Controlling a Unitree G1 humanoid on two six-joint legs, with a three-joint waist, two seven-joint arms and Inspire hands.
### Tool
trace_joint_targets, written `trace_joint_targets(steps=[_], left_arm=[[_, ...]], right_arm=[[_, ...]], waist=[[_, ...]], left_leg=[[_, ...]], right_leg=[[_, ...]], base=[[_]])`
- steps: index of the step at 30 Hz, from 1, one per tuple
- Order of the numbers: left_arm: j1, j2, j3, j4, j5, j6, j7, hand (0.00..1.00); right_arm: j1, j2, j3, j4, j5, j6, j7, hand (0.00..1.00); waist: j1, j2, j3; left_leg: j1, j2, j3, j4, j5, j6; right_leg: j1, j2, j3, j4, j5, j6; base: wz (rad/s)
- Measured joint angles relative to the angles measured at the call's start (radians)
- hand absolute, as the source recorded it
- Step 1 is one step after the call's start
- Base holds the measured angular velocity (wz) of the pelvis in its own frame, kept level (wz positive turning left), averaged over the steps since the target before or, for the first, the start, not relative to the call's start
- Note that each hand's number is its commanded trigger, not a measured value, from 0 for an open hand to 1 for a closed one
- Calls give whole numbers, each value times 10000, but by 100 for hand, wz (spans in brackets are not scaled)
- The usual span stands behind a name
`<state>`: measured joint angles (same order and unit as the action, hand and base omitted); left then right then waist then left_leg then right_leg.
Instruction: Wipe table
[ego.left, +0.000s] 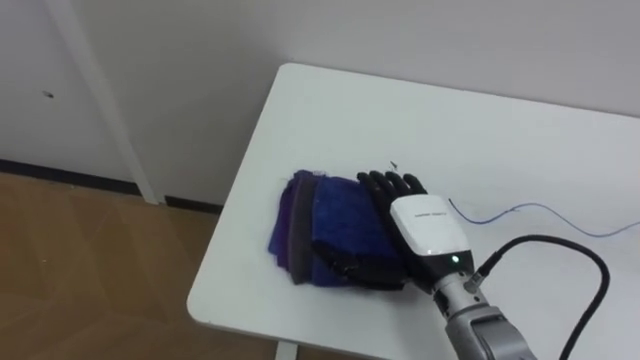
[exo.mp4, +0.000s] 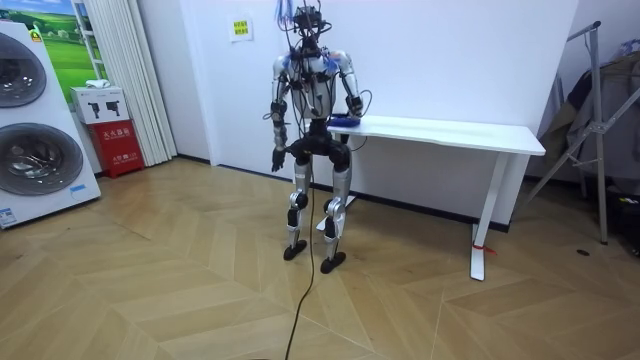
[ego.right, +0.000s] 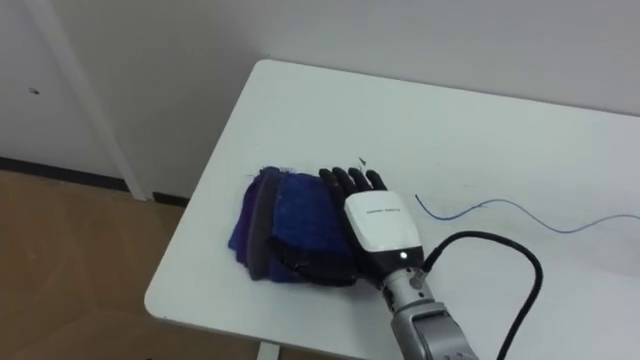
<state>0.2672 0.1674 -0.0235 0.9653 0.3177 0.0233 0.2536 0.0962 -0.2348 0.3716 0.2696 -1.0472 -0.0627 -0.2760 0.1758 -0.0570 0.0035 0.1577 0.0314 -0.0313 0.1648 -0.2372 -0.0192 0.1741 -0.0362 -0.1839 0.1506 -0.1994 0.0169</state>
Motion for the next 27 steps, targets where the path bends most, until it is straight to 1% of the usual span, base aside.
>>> trace_joint_targets(steps=[2,3,5,7,8,9,10,12,14,15,16,18,21,23,26,27], left_arm=[[6,-1,22,3,2,2,-28,0],[6,-1,27,3,2,2,-33,0],[3,-26,110,12,2,2,-37,0],[11,-33,200,12,1,6,-37,0],[31,-31,217,12,1,17,-36,0],[39,-31,218,12,1,27,-36,0],[40,-32,216,12,5,74,-36,0],[38,-32,214,11,6,177,-36,0],[31,-32,206,9,30,229,-36,0],[41,-32,207,-4,31,247,-36,0],[46,-32,208,-31,31,288,-36,0],[47,-31,206,-32,54,363,-37,0],[33,-26,207,-45,271,377,-37,0],[34,-24,207,-45,377,377,-37,0],[28,-25,205,-45,475,376,-37,0],[28,-24,206,-45,475,376,-37,0]], right_arm=[[-1,20,-1,309,48,1,184,0],[-1,20,-4,340,59,-1,187,8],[-4,20,-24,385,286,-3,183,9],[-3,19,-30,395,296,4,163,16],[-4,19,-42,398,299,12,67,16],[-12,19,-49,401,299,16,8,11],[-73,19,-65,460,293,41,-121,0],[-234,18,-109,465,255,114,-216,0],[-315,15,-105,657,109,126,-269,9],[-309,15,-101,663,55,127,-270,26],[-261,15,-98,696,-77,126,-273,55],[-224,15,-31,812,-266,115,-363,62],[-281,15,-30,794,-430,132,-618,66],[-347,15,-53,764,-464,138,-841,65],[-353,22,-31,647,-392,46,-981,68],[-346,33,-30,630,-336,-23,-1029,71]], waist=[[95,-7,25],[121,-5,28],[174,-15,34],[178,-39,48],[178,-41,48],[178,-42,47],[164,-41,47],[135,-39,46],[120,-42,44],[106,-42,44],[65,-48,41],[-48,-61,31],[-77,-99,-3],[-83,-165,-60],[-85,-207,-89],[-87,-206,-88]], left_leg=[[-12,0,-1,8,0,0],[-13,0,-1,11,0,0],[-9,0,-1,15,0,0],[-20,0,-1,15,0,0],[-18,-2,-1,14,0,0],[-16,-3,-1,14,0,0],[-17,-5,-1,13,0,0],[-26,-5,-7,15,-1,0],[-64,-5,-42,14,-1,0],[-74,-5,-47,16,-1,0],[-96,-8,-76,13,-1,0],[-127,-18,-133,20,0,0],[-133,-22,-133,39,0,0],[-128,-30,-133,51,1,1],[-97,-43,-134,53,5,8],[-88,-48,-134,53,7,12]], right_leg=[[-4,-1,0,1,0,0],[-4,-1,0,0,0,0],[3,-1,1,1,0,0],[0,-1,8,1,0,0],[4,-1,14,0,0,0],[7,-1,15,0,0,0],[8,-4,9,0,0,0],[8,-4,-1,-2,0,0],[-2,-5,-53,-4,0,1],[-7,-5,-61,-6,0,1],[-12,-5,-88,-14,-1,1],[-12,-8,-128,-17,-2,4],[-10,-11,-129,-23,-3,4],[0,-18,-129,-23,-2,4],[30,-31,-129,-15,-2,4],[39,-36,-130,-15,-2,5]], base=[[0],[0],[0],[0],[0],[0],[0],[2],[6],[6],[8],[7],[0],[0],[0],[0]])
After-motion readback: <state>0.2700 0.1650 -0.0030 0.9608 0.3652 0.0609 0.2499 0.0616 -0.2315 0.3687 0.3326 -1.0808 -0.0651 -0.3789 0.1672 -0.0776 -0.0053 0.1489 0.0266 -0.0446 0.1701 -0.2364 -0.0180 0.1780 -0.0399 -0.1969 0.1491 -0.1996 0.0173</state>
